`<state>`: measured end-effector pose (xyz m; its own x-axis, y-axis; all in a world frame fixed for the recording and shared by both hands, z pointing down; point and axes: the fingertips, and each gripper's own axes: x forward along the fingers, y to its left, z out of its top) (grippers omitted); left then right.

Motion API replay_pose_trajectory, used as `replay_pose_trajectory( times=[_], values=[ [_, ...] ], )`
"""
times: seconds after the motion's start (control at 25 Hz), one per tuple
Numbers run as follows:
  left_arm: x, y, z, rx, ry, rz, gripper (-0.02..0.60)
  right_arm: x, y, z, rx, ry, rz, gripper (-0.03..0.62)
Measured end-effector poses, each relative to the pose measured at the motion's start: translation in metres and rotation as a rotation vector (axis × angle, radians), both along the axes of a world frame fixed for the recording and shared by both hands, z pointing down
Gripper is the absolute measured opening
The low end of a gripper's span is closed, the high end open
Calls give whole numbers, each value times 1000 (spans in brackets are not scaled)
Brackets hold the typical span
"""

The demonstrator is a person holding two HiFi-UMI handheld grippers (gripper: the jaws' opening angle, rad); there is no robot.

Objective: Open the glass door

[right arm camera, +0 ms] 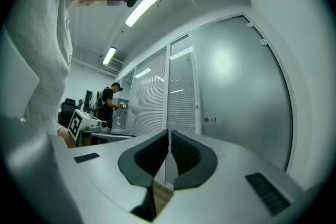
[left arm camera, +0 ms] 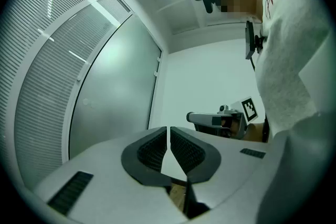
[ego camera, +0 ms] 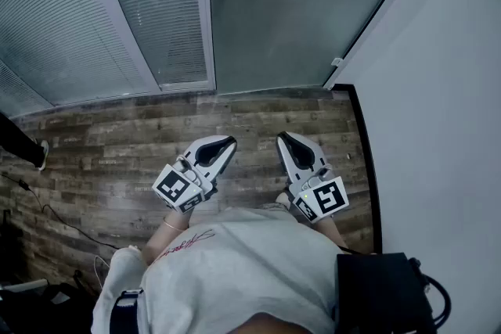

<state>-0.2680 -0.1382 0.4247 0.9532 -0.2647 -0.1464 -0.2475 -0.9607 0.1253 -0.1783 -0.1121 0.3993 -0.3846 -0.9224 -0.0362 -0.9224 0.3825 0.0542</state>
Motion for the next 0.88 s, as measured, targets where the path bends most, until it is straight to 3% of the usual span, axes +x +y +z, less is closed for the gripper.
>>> replay_pose_trajectory(
  times=[0.44,0.72,0.88],
  values=[
    [-12,1,7,-39,-14,6,35,-12,-3,2,-1,-21,2,32],
    [-12,-11,10,-60,-14,-8,35,-2,-14,3,-21,-116,7,32],
    [-12,-19,12,-66,-22,-10,35,-2,-23,7,-39,-91,-3,32]
  ],
)
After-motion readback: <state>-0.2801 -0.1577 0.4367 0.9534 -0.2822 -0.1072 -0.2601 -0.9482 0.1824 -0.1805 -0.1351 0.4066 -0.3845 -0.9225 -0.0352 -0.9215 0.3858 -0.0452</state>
